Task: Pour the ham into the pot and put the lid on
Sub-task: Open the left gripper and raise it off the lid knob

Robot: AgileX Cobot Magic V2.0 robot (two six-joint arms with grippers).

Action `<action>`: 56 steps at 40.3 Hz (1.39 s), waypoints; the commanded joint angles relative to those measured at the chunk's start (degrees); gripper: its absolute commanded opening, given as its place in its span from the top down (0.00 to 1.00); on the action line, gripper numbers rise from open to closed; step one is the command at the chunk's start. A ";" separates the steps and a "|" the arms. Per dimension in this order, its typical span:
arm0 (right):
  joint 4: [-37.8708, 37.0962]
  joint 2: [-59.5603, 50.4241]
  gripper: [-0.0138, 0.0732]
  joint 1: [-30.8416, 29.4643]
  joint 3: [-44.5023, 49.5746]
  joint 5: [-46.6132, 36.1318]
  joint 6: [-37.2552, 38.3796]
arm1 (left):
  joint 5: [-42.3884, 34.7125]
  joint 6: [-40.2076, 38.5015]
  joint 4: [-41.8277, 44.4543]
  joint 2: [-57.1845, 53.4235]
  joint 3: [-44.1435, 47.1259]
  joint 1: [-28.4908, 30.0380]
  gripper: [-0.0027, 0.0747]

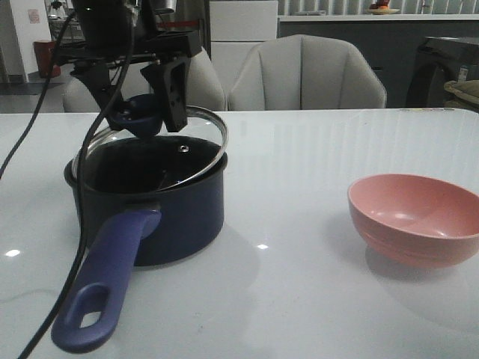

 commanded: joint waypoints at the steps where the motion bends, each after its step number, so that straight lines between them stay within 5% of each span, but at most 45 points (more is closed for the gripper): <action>1: 0.27 0.49 0.68 -0.05 -1.56 -4.03 -0.37 | 3.01 -0.10 -0.73 -4.46 -1.89 -0.13 0.35; 35: 0.27 0.49 0.68 -0.05 -1.56 -4.03 -0.37 | 3.01 -0.10 3.75 -15.29 -0.31 0.52 0.25; 45: 0.27 0.49 0.68 -0.05 -1.56 -4.03 -0.37 | 1.74 -0.21 9.92 -26.49 10.94 0.52 0.25; 56: 0.27 0.49 0.68 -0.05 -1.56 -4.03 -0.37 | -8.37 -2.10 10.12 -44.46 27.28 0.52 0.25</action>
